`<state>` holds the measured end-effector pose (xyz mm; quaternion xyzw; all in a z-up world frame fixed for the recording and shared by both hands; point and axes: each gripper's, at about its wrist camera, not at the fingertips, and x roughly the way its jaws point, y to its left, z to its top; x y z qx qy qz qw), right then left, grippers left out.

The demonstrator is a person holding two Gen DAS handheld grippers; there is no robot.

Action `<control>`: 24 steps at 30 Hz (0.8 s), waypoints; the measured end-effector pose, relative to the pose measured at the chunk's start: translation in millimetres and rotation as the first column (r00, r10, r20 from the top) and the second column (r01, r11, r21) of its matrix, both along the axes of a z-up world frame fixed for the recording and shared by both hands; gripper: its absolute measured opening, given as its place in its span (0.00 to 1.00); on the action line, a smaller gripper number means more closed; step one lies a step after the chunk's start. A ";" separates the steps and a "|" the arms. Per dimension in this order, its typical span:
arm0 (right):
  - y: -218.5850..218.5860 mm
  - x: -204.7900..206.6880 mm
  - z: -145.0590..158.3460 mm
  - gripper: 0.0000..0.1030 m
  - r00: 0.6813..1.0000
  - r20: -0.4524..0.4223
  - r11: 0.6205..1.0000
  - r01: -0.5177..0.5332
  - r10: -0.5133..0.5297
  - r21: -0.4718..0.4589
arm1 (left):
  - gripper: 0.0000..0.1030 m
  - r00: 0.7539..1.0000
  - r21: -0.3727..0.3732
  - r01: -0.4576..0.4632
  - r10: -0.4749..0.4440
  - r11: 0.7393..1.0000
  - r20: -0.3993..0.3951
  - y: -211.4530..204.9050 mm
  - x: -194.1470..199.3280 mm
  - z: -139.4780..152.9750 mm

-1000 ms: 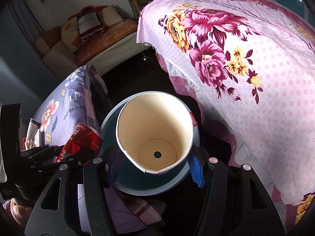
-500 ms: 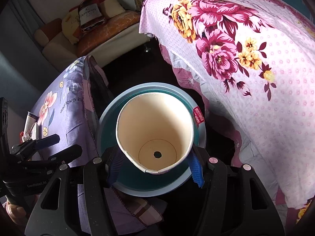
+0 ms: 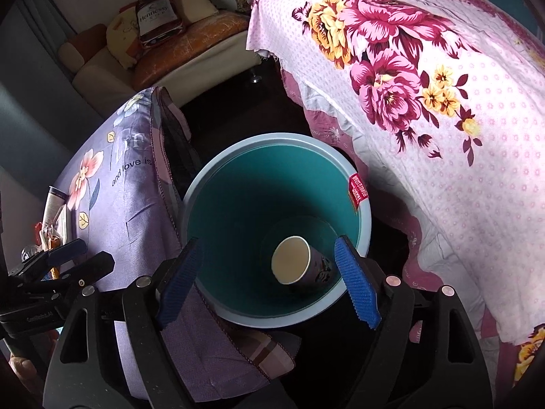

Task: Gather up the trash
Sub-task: 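Carry the cup and can over the teal bin and open both grippers, then move both tools back over the table toward the remaining trash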

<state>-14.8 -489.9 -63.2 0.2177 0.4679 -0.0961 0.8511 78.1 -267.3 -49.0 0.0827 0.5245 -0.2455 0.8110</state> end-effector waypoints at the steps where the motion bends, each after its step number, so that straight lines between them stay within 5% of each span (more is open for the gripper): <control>1: 3.7 0.5 2.6 0.75 1.000 0.001 1.000 -0.005 0.005 -0.002 | 0.91 1.000 -0.003 -0.005 0.005 1.000 0.004 5.4 -1.1 2.2; 24: 162.7 28.9 63.1 0.81 0.959 0.015 0.953 -0.281 0.285 -0.115 | 0.92 0.975 -0.106 -0.209 0.215 0.972 0.049 191.6 -22.9 55.9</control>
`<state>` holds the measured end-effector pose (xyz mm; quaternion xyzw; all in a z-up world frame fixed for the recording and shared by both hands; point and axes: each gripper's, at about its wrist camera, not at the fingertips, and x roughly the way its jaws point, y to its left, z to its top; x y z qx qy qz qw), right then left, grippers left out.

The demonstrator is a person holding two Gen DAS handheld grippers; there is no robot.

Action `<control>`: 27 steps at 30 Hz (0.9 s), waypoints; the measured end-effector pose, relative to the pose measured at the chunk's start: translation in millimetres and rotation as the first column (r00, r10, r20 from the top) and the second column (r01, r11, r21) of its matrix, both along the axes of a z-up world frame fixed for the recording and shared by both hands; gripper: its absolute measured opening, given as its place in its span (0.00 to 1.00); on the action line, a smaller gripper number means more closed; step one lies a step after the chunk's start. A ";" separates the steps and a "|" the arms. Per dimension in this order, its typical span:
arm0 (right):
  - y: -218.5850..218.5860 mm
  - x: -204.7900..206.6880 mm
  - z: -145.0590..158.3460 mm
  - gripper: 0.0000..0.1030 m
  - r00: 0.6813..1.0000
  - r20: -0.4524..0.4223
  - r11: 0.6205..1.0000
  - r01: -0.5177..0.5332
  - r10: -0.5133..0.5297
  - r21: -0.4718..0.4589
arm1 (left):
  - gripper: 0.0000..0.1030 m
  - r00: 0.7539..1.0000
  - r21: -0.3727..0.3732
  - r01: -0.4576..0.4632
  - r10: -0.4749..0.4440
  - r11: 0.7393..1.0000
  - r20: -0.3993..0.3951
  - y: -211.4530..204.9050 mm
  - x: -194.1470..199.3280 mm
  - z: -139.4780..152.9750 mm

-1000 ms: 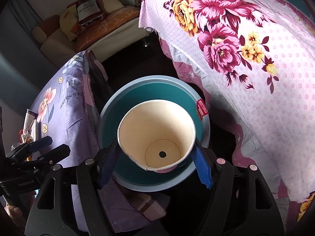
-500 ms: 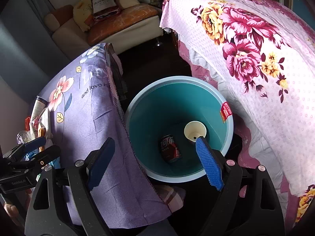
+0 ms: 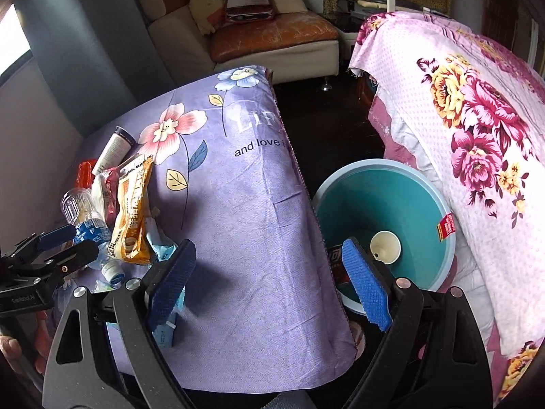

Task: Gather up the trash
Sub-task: 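Move both tools back over the table toward the remaining trash, then grasp the clear Pocari Sweat bottle with the right gripper while the left grasps the coconut bowl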

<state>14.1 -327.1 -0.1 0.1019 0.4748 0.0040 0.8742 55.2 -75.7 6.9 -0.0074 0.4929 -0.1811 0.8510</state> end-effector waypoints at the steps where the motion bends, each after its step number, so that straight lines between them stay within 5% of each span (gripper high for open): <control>1: 6.8 1.0 1.8 0.81 1.000 -0.002 1.000 -0.013 0.013 -0.005 | 0.92 1.000 -0.004 -0.005 0.005 1.000 0.009 6.7 -2.1 2.9; 6: 46.0 8.9 9.5 0.81 0.995 -0.015 0.995 -0.096 0.095 -0.035 | 0.96 0.997 0.020 -0.072 0.071 0.997 0.035 52.0 -5.7 1.7; 16: 147.1 36.1 7.9 0.81 0.944 -0.072 0.944 -0.327 0.323 -0.052 | 0.96 0.959 0.045 -0.274 0.276 0.961 -0.057 169.1 1.1 -37.3; 27: 230.2 71.8 -6.5 0.81 0.869 -0.146 0.878 -0.479 0.473 -0.011 | 0.96 0.945 0.056 -0.302 0.307 0.951 -0.113 212.0 3.2 -67.9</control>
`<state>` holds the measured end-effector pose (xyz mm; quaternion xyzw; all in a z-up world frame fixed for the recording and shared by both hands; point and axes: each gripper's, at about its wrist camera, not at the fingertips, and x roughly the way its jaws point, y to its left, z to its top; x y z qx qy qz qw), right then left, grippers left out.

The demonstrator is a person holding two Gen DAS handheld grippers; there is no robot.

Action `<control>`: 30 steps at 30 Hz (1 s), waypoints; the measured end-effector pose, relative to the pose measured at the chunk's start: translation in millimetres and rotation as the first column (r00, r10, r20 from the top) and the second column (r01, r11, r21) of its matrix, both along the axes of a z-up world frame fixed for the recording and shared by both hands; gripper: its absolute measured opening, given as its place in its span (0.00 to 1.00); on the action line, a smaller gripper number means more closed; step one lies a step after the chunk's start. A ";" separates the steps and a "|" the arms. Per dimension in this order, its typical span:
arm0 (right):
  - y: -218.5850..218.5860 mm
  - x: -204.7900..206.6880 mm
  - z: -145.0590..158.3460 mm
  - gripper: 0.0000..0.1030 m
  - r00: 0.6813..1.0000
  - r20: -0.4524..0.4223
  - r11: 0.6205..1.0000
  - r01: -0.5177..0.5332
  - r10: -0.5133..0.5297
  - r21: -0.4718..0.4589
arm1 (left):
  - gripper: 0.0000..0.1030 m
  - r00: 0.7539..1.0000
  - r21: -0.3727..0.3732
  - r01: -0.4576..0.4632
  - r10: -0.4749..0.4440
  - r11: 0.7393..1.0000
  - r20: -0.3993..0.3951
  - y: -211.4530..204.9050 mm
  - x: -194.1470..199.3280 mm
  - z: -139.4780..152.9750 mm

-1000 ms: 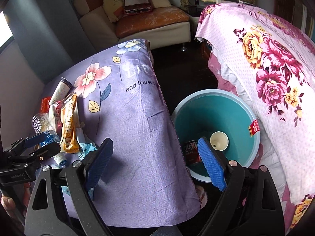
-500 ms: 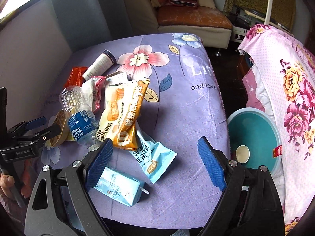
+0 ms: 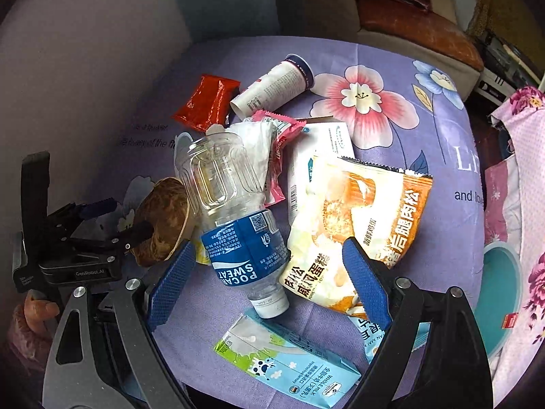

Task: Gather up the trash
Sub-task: 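Grasp the clear Pocari Sweat bottle with the right gripper while the left grasps the coconut bowl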

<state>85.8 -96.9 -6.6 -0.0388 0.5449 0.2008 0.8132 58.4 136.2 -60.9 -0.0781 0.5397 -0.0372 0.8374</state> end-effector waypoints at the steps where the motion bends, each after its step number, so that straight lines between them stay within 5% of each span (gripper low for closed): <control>1: 5.4 2.3 -1.9 0.81 1.000 -0.005 1.000 -0.010 0.010 -0.004 | 0.96 1.000 -0.003 0.001 -0.001 1.000 -0.004 1.8 0.7 -2.0; 15: 44.1 29.8 -34.5 0.81 0.994 -0.085 0.998 -0.067 0.066 -0.011 | 0.96 1.000 -0.012 0.029 -0.029 1.000 -0.012 13.5 -5.5 -17.0; 19: 50.6 32.7 -40.2 0.67 0.993 -0.090 0.997 -0.077 0.075 -0.016 | 0.96 0.999 -0.003 0.035 -0.035 0.999 -0.008 10.9 -6.6 -16.4; 30: 40.1 27.8 4.0 0.65 0.999 0.022 0.998 -0.048 0.047 0.042 | 0.93 0.999 -0.010 0.048 -0.048 0.999 -0.011 -5.5 -6.7 -14.4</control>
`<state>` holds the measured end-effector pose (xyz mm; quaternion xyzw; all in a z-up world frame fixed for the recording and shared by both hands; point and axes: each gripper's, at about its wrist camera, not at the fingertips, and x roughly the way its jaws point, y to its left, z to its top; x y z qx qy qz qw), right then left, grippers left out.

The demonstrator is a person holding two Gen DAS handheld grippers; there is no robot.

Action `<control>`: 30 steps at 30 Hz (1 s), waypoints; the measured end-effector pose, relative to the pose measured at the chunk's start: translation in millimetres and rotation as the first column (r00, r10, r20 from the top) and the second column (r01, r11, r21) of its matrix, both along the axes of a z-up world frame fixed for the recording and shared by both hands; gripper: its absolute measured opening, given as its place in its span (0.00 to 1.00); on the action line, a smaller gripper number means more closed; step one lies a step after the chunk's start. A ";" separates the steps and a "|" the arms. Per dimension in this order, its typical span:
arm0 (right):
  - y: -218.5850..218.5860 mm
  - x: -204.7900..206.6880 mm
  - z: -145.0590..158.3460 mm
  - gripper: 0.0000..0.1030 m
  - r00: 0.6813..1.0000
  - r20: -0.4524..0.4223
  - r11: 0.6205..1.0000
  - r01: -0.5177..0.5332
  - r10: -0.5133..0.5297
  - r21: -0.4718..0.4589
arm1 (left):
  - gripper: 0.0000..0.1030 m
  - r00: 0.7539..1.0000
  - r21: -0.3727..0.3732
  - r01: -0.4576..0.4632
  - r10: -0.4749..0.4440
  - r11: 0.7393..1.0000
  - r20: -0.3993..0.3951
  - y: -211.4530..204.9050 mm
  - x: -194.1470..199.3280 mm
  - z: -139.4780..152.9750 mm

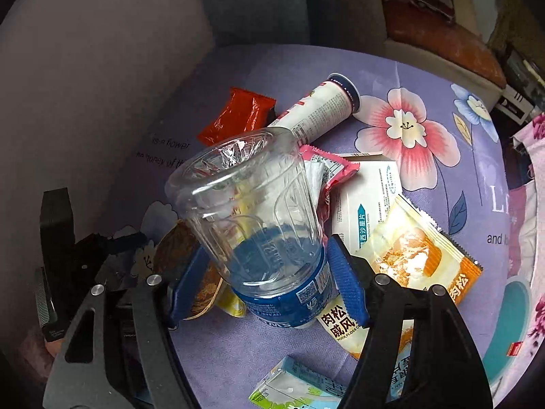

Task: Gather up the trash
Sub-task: 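Grasp the clear Pocari Sweat bottle with the right gripper while the left grasps the coconut bowl, then carry the bottle and coconut bowl over the bin and release both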

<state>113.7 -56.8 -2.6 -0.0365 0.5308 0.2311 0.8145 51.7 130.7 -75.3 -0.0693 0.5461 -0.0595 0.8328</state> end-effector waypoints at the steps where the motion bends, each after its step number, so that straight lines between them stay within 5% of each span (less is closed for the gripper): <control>1: -1.9 -0.4 4.2 0.64 1.000 0.009 1.000 0.003 -0.003 0.003 | 0.90 1.000 0.002 0.004 -0.004 1.000 0.000 -2.4 -0.1 0.4; 5: -10.0 -4.9 16.4 0.64 0.999 0.035 1.000 0.017 -0.018 0.018 | 0.75 1.000 0.015 0.015 -0.015 1.000 0.006 -12.7 -0.3 3.7; 8: -15.3 -9.9 20.5 0.64 0.999 0.044 0.999 0.027 -0.028 0.031 | 0.50 1.000 0.017 0.020 -0.020 1.000 0.013 -20.2 1.1 6.1; 10: -19.4 -12.2 20.1 0.63 0.999 0.039 0.998 0.033 -0.034 0.047 | 0.22 1.000 0.030 0.011 -0.012 1.000 0.020 -24.8 2.4 6.4; 13: -25.4 -16.0 21.9 0.63 0.998 0.039 0.997 0.045 -0.048 0.069 | 0.12 0.999 0.002 -0.029 0.029 1.000 0.044 -21.3 2.4 12.4; 30: -56.4 -25.8 53.7 0.63 0.989 0.108 0.981 0.082 -0.102 0.177 | 0.05 0.979 0.069 -0.094 0.080 0.993 0.188 -22.8 -2.0 71.6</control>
